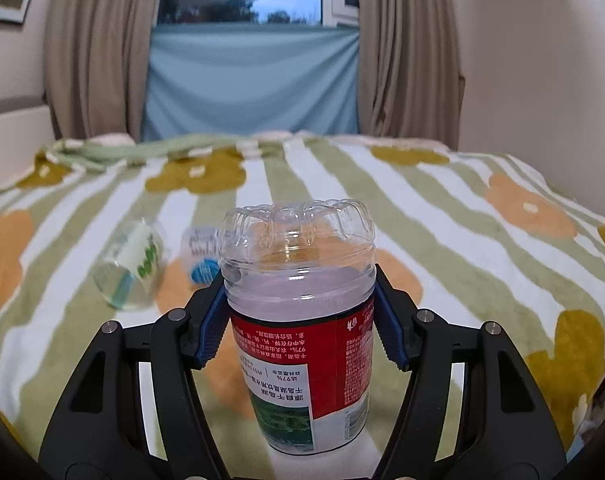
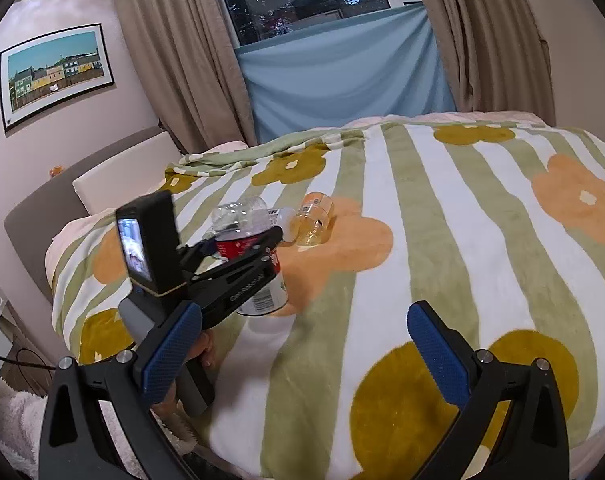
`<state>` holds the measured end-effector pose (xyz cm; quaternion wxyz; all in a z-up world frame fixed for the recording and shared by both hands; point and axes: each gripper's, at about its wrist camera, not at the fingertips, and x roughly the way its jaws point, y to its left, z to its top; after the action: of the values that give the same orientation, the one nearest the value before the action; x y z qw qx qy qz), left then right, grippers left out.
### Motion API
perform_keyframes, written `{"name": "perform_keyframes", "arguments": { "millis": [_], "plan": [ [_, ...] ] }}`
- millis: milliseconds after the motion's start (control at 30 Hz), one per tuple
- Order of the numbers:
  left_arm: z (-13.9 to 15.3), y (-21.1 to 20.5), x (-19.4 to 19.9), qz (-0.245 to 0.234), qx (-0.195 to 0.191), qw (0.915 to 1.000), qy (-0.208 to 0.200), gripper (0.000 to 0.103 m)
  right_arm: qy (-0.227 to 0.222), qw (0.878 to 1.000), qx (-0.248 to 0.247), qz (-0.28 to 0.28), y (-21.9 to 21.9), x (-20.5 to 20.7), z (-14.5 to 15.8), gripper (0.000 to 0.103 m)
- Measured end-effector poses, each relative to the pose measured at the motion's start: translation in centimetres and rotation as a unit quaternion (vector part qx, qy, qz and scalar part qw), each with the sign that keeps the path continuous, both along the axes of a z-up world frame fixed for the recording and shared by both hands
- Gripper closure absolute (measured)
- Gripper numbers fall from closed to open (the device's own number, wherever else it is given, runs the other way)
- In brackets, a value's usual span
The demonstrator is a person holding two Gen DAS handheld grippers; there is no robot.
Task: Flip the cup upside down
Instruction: 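Turn the bottle cap-down and lower it onto the blanket with the left gripper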
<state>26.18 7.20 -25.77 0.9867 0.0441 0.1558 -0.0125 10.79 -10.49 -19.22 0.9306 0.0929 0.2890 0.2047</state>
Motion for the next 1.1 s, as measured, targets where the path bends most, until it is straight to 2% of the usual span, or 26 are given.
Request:
{"name": "perform_keyframes", "arguments": {
  "millis": [167,300,433,600,700,1100],
  "plan": [
    [-1.1,0.8,0.6,-0.003,-0.001,0.9981,0.062,0.042,0.001,1.0,0.011,-0.002,-0.3,0.3,0.1,0.0],
    [-0.6,1.3,0.5,-0.007,-0.004,0.9959,0.091,0.042,0.0,1.0,0.012,0.001,-0.1,0.2,0.1,0.0],
    [-0.2,1.0,0.6,-0.015,0.009,0.992,0.125,0.042,0.001,1.0,0.013,0.004,-0.2,0.1,0.0,0.0],
    [0.6,1.1,0.2,-0.001,0.006,0.9969,0.079,0.042,-0.002,1.0,0.019,0.002,-0.3,0.1,0.1,0.0],
    [0.0,1.2,0.2,0.005,0.003,0.9983,0.058,0.042,-0.003,1.0,0.018,0.002,-0.2,0.0,0.1,0.0],
    [-1.8,1.2,-0.4,-0.007,0.006,0.9923,0.123,0.043,0.002,1.0,0.023,0.007,-0.2,0.2,-0.1,0.0]
  ]
}}
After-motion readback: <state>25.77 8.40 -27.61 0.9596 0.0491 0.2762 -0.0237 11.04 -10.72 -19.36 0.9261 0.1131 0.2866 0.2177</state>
